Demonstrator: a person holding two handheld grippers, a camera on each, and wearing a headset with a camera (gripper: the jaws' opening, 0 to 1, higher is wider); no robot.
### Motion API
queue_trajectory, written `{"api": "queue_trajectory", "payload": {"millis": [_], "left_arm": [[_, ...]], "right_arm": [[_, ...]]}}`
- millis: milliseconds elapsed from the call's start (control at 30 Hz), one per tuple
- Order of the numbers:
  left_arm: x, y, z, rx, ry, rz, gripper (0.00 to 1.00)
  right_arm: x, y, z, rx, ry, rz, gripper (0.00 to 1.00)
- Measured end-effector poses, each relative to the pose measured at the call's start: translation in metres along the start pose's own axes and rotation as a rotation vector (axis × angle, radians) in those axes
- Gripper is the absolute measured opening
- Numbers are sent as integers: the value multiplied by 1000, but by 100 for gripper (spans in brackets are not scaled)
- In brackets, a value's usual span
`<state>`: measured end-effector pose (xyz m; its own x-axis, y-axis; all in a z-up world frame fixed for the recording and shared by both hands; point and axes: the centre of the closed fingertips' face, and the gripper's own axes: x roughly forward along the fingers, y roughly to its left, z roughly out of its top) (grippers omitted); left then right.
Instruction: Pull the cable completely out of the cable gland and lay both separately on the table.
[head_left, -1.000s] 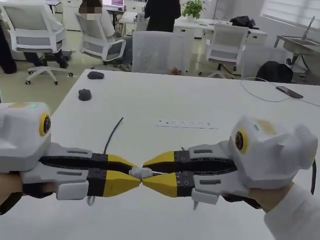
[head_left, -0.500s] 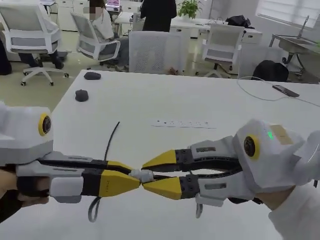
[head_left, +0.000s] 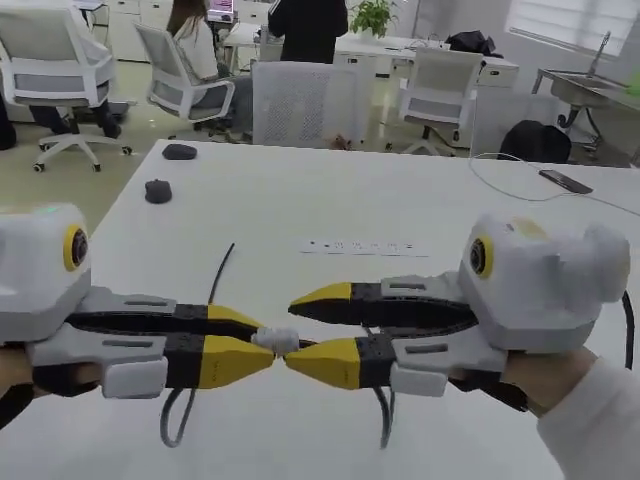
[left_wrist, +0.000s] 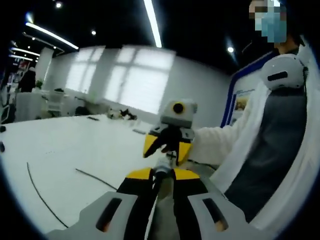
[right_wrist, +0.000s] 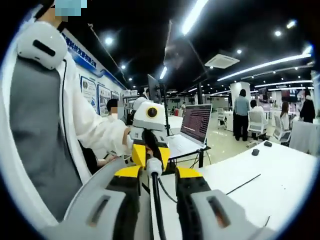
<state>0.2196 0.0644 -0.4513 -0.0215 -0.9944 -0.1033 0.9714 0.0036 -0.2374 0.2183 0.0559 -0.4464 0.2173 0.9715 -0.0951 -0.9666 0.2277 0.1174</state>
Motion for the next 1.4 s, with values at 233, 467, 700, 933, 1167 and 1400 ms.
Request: {"api": "queue_trajectory", "payload": {"millis": [233, 467, 700, 933, 1167, 1400], "left_arm": [[1, -3, 2, 113, 3, 15, 15], [2, -2, 2, 115, 2, 15, 15], [2, -2, 4, 93, -5, 2, 15], [1, -5, 5, -38, -21, -31, 15], [-1, -5, 3, -170, -33, -73, 15], [0, -6, -1, -255, -28, -89, 15]], "right_arm": [[3, 2, 1, 107, -52, 30, 19], [6, 5, -3, 90, -34, 45, 12], [6, 8, -1, 22, -32, 52, 11], [7, 14, 1, -144, -25, 52, 10], [9, 20, 0, -297, -14, 57, 10], [10, 23, -3, -408, 1, 60, 10]]}}
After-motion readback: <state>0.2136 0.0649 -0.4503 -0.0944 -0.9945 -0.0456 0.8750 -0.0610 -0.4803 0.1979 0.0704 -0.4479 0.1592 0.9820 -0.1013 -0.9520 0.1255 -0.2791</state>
